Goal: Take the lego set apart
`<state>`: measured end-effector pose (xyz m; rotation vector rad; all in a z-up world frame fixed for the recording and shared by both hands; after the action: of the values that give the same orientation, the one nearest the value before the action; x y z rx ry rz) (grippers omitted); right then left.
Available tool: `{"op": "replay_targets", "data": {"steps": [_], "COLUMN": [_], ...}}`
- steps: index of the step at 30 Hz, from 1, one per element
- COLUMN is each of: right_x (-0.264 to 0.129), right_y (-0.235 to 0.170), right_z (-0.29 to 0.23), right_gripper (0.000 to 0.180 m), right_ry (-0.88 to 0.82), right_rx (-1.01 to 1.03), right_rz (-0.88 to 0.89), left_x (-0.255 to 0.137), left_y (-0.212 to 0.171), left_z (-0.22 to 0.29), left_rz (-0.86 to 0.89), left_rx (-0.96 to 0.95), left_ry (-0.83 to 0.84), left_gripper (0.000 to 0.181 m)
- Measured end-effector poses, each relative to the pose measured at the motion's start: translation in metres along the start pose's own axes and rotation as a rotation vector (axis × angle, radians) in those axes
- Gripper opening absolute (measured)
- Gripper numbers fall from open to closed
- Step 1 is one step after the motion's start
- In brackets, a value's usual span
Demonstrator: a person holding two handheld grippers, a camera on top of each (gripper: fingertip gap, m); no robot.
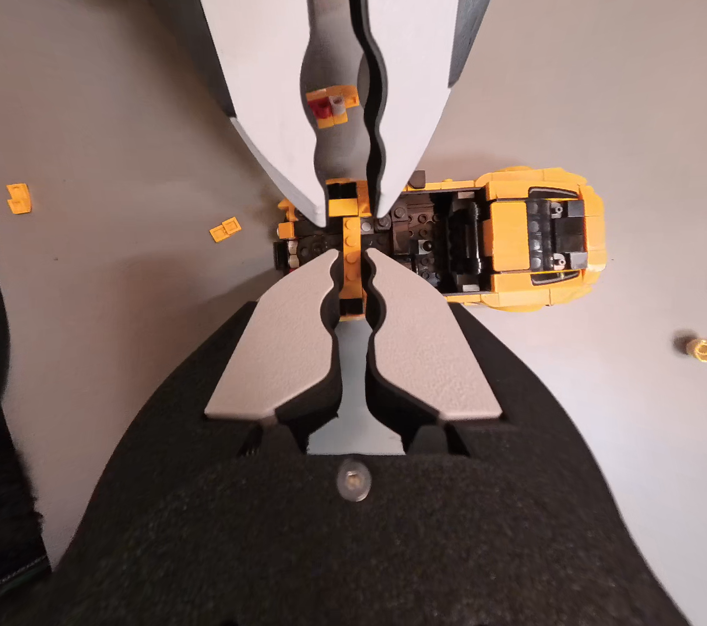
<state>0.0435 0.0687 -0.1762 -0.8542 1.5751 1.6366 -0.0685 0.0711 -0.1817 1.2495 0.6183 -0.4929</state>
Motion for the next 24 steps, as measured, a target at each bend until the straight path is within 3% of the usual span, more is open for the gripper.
{"op": "replay_targets", "data": {"steps": [10,24], "right_x": [0.0011,-0.0035], "right_y": [0.0016,0.0016], "right_z": [0.0027,0.0037], "right_gripper": [0.008,0.011], "right_ry": [0.033,0.041], "right_rx": [0.002,0.004], "right_rz": [-0.008,0.034], "left_x": [0.0097,0.0104], "left_y": [0.0018,0.0059], "left_z": [-0.0005,-0.0008], "left_rz": [-0.054,-0.116], "left_rx": [-0.002,-0.023], "left_ry": [0.006,0.001], "left_gripper": [0.009,0.008]}}
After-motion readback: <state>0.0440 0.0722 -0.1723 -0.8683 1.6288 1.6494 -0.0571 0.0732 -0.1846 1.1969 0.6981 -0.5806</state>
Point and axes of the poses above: each gripper's, where its closed fingertips meet, x out along the fingers, y out of its top, z = x × y across the jaws, the point moved 8 cm from there along -x, back along the fingers, and after that the axes turned 6 degrees about -x, right-handed, at the moved point
